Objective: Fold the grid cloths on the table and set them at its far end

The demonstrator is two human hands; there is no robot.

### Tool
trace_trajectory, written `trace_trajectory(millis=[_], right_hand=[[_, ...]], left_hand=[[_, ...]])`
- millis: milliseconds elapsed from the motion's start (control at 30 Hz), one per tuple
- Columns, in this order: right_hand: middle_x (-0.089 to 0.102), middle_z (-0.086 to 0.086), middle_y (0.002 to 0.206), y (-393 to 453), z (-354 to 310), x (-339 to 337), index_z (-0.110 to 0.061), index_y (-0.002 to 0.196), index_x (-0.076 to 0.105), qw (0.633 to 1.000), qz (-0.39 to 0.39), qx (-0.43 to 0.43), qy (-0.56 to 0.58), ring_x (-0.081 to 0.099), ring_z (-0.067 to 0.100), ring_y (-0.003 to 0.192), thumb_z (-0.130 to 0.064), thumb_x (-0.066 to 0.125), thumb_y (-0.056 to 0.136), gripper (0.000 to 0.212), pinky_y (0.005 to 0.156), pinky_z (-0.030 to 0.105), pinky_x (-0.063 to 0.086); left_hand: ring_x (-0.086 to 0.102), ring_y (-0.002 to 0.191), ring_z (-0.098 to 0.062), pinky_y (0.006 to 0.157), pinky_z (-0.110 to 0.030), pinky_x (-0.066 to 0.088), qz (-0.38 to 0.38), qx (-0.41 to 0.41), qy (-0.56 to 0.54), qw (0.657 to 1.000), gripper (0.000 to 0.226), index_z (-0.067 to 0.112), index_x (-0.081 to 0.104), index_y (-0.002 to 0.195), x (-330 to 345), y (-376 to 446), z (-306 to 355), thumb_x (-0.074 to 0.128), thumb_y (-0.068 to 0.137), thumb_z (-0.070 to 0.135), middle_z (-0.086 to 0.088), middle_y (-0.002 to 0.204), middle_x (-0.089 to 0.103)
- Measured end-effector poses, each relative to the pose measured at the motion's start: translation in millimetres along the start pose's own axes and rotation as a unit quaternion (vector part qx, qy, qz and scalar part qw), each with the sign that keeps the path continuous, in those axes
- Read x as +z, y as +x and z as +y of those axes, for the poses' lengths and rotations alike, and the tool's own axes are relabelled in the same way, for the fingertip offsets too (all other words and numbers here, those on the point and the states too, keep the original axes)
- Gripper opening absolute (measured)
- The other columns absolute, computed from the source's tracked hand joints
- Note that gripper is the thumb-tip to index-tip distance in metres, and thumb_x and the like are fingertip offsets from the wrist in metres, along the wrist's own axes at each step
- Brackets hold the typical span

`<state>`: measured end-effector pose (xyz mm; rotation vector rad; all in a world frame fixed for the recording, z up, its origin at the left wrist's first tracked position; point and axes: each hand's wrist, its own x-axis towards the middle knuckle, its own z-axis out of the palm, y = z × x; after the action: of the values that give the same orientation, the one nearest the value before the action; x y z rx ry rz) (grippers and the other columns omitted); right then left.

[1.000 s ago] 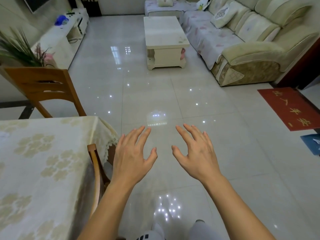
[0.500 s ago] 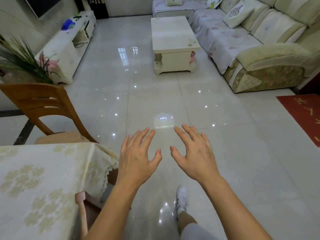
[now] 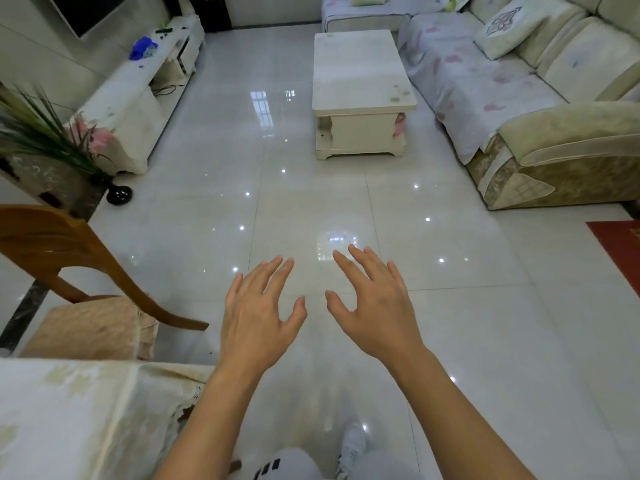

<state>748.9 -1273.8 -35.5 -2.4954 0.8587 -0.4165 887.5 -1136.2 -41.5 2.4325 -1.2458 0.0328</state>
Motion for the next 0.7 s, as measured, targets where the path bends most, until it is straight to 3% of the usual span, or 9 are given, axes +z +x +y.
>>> trace_trajectory(millis=[167, 333, 700], right_hand=[[0.033, -0.005, 0.159, 37, 8, 8, -0.034, 0.150, 0.036, 1.000, -0.012, -0.014, 0.007, 0.022, 0.017, 0.150, -0.063, 0.031, 0.089, 0.069, 0.122, 0.046, 0.016], [0.037, -0.003, 0.157, 77, 5, 25, -0.033, 0.150, 0.037, 0.999, -0.014, -0.030, 0.007, 0.026, 0.018, 0.148, -0.057, 0.046, 0.090, 0.065, 0.121, 0.046, 0.018], [0.029, -0.007, 0.160, 235, -32, 77, -0.036, 0.150, 0.034, 0.996, -0.050, -0.069, 0.003, 0.016, 0.015, 0.151, -0.062, 0.032, 0.089, 0.066, 0.122, 0.040, 0.008]], left_hand=[[0.044, 0.139, -0.019, 0.119, -0.049, 0.028, 0.009, -0.016, 0.002, 1.000, 0.063, 0.024, 0.048, 0.145, 1, 30, -5, 0.041, 0.090, 0.052, 0.002, 0.148, 0.050], [0.043, 0.139, -0.019, 0.119, -0.048, 0.027, 0.013, -0.029, 0.013, 0.999, 0.063, 0.024, 0.048, 0.145, 6, 61, -26, 0.040, 0.090, 0.053, 0.001, 0.148, 0.051], [0.041, 0.141, -0.020, 0.121, -0.045, 0.023, 0.022, -0.077, 0.023, 0.996, 0.063, 0.025, 0.044, 0.148, 13, 180, -127, 0.040, 0.091, 0.052, 0.001, 0.149, 0.049]])
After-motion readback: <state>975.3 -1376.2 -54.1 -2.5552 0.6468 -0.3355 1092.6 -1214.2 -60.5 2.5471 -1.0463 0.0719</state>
